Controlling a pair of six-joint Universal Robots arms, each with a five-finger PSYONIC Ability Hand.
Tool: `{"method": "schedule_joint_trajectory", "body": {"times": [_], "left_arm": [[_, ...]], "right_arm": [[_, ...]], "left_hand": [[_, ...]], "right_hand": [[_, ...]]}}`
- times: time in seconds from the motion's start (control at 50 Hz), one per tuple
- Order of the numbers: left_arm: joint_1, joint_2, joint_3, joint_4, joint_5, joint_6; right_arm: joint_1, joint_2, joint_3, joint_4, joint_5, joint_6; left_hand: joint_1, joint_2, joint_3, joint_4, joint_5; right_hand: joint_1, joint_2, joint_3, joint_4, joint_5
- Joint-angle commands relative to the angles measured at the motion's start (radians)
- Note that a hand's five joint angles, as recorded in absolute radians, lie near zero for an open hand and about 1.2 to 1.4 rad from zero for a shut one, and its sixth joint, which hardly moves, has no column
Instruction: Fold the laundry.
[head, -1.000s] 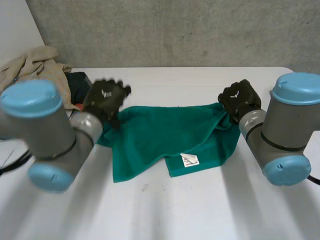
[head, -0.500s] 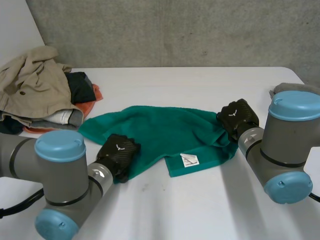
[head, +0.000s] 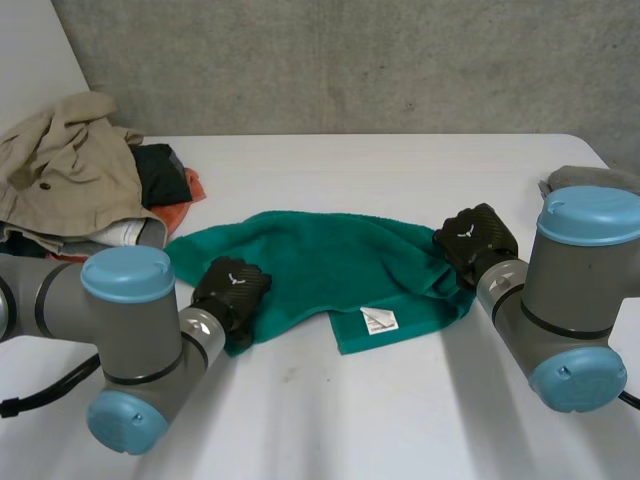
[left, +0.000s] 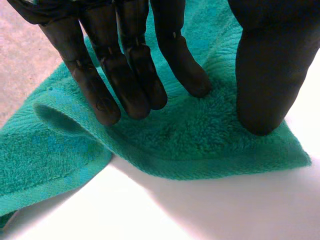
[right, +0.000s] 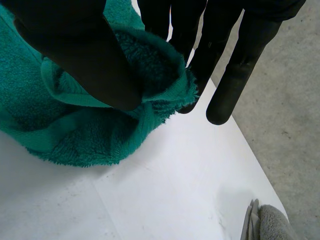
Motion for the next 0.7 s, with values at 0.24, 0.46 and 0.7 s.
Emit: {"method": "schedule_joint_trajectory", "body": {"times": [0.24,0.46,0.7], "left_arm": [[0.006,0.032,-0.004,-0.012,0.000,0.000],[0.004,0.040,-0.027,-0.025,0.000,0.000],[0.001,0.069,-0.042,-0.081,0.002,-0.014]], "right_arm": [[-0.001,-0.045,0.021,0.007,-0.005,0.001],[-0.001,-0.045,0.024,0.007,-0.005,-0.001],[-0.001,-0.045,0.029,0.007,-0.005,-0.001]], "left_hand": [[-0.413,-0.423,-0.421,-0.423,0.126],[-0.526,-0.535,-0.533,-0.536,0.014],[-0.534,-0.544,-0.542,-0.544,0.005]], "right_hand": [[0.309,0.220,0.198,0.191,0.247],[0.309,0.220,0.198,0.191,0.247],[0.309,0.220,0.198,0.191,0.247]]}}
